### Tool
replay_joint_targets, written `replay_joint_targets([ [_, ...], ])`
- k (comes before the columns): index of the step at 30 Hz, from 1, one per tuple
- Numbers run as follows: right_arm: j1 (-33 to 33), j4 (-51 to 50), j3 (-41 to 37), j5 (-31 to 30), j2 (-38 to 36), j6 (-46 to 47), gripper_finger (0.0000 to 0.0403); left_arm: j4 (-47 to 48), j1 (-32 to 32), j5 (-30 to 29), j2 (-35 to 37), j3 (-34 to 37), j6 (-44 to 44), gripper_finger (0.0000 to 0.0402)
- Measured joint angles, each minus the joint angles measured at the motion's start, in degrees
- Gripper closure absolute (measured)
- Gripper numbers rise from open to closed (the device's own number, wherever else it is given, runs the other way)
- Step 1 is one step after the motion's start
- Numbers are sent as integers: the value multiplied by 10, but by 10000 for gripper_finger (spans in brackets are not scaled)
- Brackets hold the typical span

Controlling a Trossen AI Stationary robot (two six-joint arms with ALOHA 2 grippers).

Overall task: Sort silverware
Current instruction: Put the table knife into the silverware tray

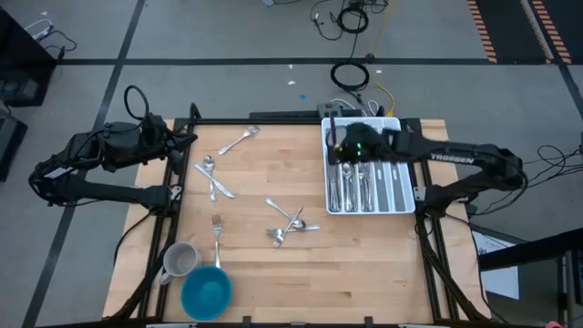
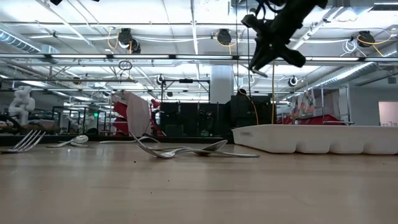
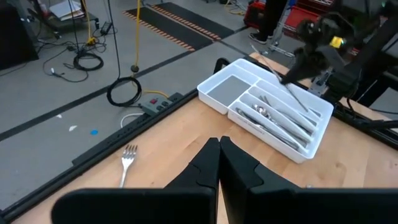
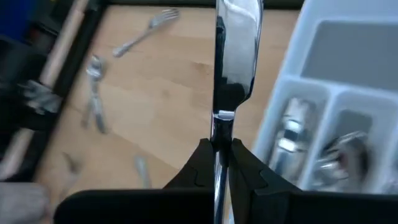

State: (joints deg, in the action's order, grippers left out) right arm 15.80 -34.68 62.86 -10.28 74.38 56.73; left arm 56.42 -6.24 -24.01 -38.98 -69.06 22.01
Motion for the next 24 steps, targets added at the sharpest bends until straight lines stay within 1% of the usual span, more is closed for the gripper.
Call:
replay_joint_targets([
  [2, -14, 47, -42, -4, -8, 38, 403, 0, 0, 0, 0, 0, -3, 391],
  [5, -36, 69, -100, -25, -6, 95, 403, 0, 0, 0, 0, 0, -3, 391],
  [8, -49, 110, -135, -40, -3, 127, 403, -1, 0, 0, 0, 0, -3, 391],
  [10, -52, 115, -149, -44, 5, 134, 403, -1, 0, 1, 0, 0, -3, 391],
  [17, -54, 119, -168, -19, 54, 142, 403, -2, 0, 2, 0, 0, -2, 391],
  [24, -53, 173, -169, 10, 133, 126, 403, -2, 0, 2, 0, 0, -2, 391],
])
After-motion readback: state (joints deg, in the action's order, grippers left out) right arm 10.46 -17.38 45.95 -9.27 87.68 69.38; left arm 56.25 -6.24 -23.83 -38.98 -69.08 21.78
